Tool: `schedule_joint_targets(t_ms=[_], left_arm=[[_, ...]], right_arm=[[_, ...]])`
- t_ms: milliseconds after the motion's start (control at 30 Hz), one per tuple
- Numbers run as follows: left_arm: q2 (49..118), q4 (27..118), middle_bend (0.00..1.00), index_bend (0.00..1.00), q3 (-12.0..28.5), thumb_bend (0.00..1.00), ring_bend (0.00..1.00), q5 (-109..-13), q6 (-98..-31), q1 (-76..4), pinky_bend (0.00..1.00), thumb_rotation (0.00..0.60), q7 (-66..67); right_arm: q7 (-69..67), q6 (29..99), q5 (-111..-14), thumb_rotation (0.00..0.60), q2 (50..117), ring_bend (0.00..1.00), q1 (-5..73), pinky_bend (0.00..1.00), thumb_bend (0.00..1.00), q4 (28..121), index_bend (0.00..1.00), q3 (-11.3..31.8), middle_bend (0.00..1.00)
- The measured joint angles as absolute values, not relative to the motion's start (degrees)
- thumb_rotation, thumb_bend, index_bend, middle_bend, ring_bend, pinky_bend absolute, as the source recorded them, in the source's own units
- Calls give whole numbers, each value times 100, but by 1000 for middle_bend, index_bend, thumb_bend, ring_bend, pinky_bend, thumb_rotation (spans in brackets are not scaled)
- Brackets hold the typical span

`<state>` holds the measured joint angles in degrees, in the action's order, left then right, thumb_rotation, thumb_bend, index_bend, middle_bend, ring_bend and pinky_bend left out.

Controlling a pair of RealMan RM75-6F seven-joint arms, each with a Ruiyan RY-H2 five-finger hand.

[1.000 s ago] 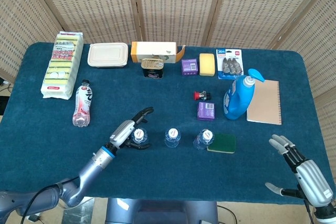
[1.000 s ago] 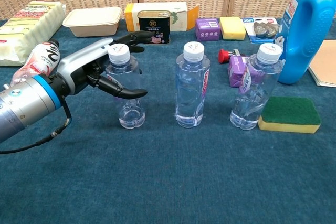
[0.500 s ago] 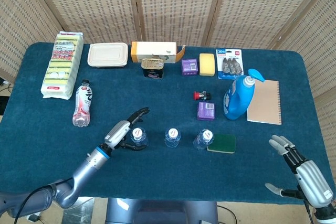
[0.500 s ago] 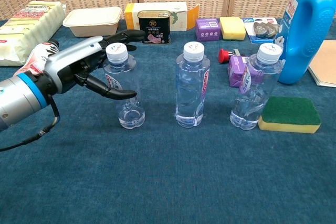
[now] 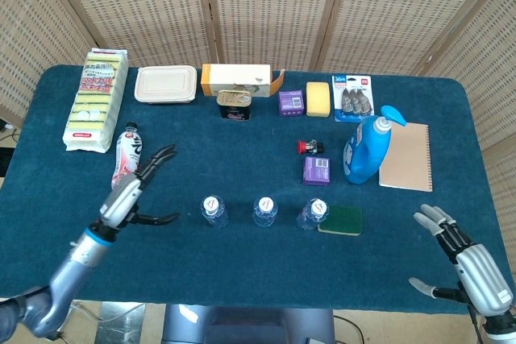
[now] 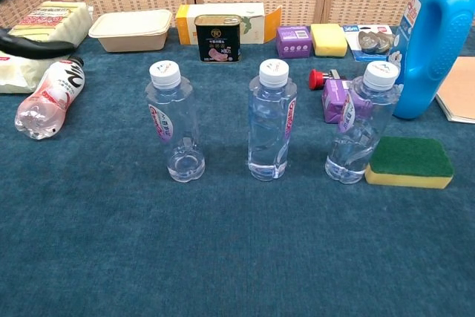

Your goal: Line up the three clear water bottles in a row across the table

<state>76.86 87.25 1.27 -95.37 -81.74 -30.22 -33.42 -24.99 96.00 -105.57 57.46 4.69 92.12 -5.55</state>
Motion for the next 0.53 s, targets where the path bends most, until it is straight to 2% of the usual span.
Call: schedule_joint_targets(t_ms=[133,233,367,533], left_arm=[[6781,9212,0,0,-31,166,0,-9442,-8480,-2525,40,600,-2405],[6408,9388,0,0,-191,163,0,-9306,-8720,-2059,22,600,-1791],[6239,9379,0,0,-412,130,0,-9061,-9031,-1435,0,600,-1361],[6227,9234,0,0,-602,115,0,-8757,-9148,-949,0,600,-1134]], right_arm=[[-2147,9657,-10386,600,5797,36,400,135,26,9236,144,-450,37],[-1692,9727,-10232,600,5865,22,321,102,24,9270,145,-345,29],[-1058,9875,-9958,600,6019,1,192,90,1,9345,7,-148,2],[-810,10141,-9665,600,6264,0,49,69,0,9383,0,87,0]])
